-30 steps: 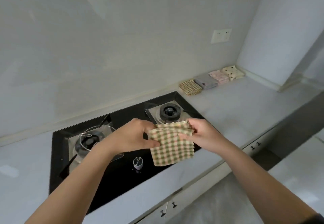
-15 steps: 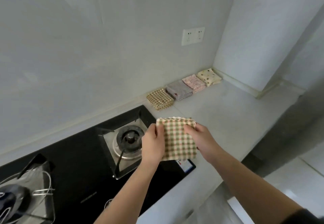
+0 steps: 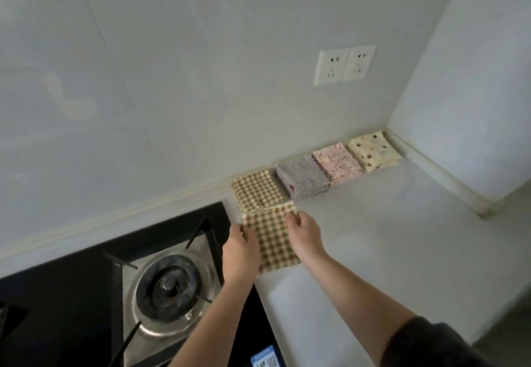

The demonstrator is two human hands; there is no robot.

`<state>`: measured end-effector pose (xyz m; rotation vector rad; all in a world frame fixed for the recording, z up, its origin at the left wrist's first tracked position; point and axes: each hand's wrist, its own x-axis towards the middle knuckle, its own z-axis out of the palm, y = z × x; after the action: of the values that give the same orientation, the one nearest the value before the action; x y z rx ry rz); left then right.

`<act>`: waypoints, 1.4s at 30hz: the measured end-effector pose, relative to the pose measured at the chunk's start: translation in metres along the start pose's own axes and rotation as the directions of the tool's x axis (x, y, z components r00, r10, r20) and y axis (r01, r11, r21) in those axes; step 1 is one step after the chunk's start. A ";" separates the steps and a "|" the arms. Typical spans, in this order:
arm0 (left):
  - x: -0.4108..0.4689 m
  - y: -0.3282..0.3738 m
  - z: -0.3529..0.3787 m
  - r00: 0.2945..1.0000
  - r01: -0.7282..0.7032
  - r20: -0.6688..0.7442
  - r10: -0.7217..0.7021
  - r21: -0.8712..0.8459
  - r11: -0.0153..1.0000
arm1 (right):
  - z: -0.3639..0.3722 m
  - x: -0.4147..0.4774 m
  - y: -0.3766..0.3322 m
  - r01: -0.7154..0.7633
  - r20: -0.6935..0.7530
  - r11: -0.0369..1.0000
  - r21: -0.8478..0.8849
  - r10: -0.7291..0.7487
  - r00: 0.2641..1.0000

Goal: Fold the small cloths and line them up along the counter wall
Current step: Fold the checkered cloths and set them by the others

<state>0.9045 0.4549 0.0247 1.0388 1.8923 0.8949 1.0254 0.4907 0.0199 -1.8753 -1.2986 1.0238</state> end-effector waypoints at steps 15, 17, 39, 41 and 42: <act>0.169 0.022 0.074 0.918 0.252 -0.382 -0.101 0.366 0.896 | 0.058 0.191 -0.009 0.281 0.147 0.900 -0.333 -0.244 0.958; 0.179 0.018 0.079 0.922 0.254 -0.375 -0.092 0.410 0.876 | 0.064 0.200 -0.004 0.267 0.160 0.894 -0.360 -0.223 0.962; 0.173 0.007 0.138 0.952 -0.219 0.023 0.304 0.746 0.629 | -0.039 0.254 0.046 0.555 0.459 0.419 -0.718 -0.314 0.831; 0.172 0.010 0.137 0.956 -0.196 0.014 0.295 0.778 0.598 | -0.063 0.264 0.044 0.543 0.434 0.450 -0.709 -0.329 0.839; 0.172 0.011 0.136 0.952 -0.192 0.004 0.307 0.789 0.584 | -0.077 0.272 0.044 0.518 0.399 0.460 -0.722 -0.335 0.854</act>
<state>0.9650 0.6393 -0.0770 1.8468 2.3534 0.2161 1.1699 0.7292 -0.0443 -1.8458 -2.5434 0.3079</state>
